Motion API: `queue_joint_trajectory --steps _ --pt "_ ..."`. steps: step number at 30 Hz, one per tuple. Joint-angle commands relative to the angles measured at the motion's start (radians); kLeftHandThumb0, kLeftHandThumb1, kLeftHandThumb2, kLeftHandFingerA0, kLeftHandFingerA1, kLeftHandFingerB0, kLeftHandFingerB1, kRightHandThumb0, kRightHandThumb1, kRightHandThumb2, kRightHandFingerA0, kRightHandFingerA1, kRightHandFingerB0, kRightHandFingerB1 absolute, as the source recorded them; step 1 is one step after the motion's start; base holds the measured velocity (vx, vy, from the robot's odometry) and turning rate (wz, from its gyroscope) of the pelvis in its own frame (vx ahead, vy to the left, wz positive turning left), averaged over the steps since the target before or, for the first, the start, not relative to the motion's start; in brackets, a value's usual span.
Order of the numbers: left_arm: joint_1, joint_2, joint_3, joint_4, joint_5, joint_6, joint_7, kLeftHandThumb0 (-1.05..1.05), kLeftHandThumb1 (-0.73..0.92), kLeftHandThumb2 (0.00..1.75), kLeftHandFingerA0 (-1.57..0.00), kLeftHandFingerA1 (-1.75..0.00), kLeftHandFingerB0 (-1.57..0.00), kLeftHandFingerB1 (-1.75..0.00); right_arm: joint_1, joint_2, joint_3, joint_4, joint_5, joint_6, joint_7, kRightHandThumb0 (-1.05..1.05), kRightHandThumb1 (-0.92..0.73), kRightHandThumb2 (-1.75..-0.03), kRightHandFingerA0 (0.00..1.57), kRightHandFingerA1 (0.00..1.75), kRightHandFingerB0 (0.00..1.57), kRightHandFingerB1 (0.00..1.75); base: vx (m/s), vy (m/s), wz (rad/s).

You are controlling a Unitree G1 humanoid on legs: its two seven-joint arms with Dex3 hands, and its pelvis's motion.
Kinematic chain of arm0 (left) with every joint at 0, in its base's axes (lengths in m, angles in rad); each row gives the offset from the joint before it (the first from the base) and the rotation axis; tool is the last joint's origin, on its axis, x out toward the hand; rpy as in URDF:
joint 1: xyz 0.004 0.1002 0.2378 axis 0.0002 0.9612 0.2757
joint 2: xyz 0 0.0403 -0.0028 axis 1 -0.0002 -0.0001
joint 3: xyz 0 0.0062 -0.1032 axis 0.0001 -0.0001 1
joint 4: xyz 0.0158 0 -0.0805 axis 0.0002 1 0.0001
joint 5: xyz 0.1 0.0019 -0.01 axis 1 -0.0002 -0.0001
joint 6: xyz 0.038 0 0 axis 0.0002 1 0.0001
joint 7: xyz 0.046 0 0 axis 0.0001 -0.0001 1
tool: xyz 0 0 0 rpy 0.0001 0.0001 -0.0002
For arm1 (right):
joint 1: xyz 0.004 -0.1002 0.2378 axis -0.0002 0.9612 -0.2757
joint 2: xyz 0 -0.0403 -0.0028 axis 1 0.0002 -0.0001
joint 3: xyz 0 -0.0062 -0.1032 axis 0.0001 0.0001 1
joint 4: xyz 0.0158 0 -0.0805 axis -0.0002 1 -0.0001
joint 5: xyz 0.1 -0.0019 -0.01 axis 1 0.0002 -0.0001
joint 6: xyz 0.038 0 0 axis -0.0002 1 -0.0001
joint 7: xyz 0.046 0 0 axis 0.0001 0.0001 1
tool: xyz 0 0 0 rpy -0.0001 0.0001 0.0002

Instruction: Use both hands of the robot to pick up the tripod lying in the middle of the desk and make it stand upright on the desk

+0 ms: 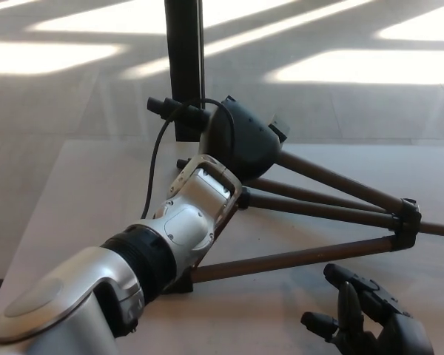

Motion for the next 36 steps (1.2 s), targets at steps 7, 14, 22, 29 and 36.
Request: queue_joint_trajectory --steps 7,14,22,29,36 --pt "0.045 0.045 0.005 0.021 0.002 -0.097 -0.028 -0.36 0.49 0.58 -0.93 -1.71 -0.83 -0.84 -0.201 0.189 -0.197 0.191 0.222 0.056 -0.111 -0.69 -0.63 -0.59 0.22 0.84 0.31 0.45 0.00 0.000 0.00" --pt "0.028 0.029 0.140 -0.041 -0.103 -0.103 -0.018 -0.27 0.46 0.58 -0.92 -1.65 -0.79 -0.78 -0.341 0.243 -0.274 0.374 0.280 0.045 -0.213 -0.62 -0.65 -0.58 0.12 0.79 0.25 0.52 0.00 0.000 0.00" --pt "-0.040 -0.007 0.196 -0.086 -0.129 -0.120 -0.100 -0.24 0.48 0.54 -0.88 -1.74 -0.82 -0.76 -0.455 0.278 -0.344 0.539 0.349 0.027 -0.308 -0.63 -0.50 -0.84 0.15 0.69 0.20 0.58 0.00 0.000 0.00" --pt "-0.025 -0.005 0.223 -0.094 -0.132 -0.138 -0.060 -0.23 0.47 0.54 -0.90 -1.74 -0.81 -0.75 -0.370 0.349 -0.292 0.522 0.355 0.017 -0.309 -0.57 -0.66 -0.59 0.10 0.87 0.24 0.59 0.00 0.000 0.00" --pt "-0.010 0.014 0.230 -0.098 -0.122 -0.153 -0.022 -0.29 0.44 0.55 -0.92 -1.74 -0.83 -0.79 -0.214 0.376 -0.170 0.515 0.314 0.032 -0.292 -0.58 -0.64 -0.56 0.16 0.97 0.31 0.65 0.00 0.000 0.00"
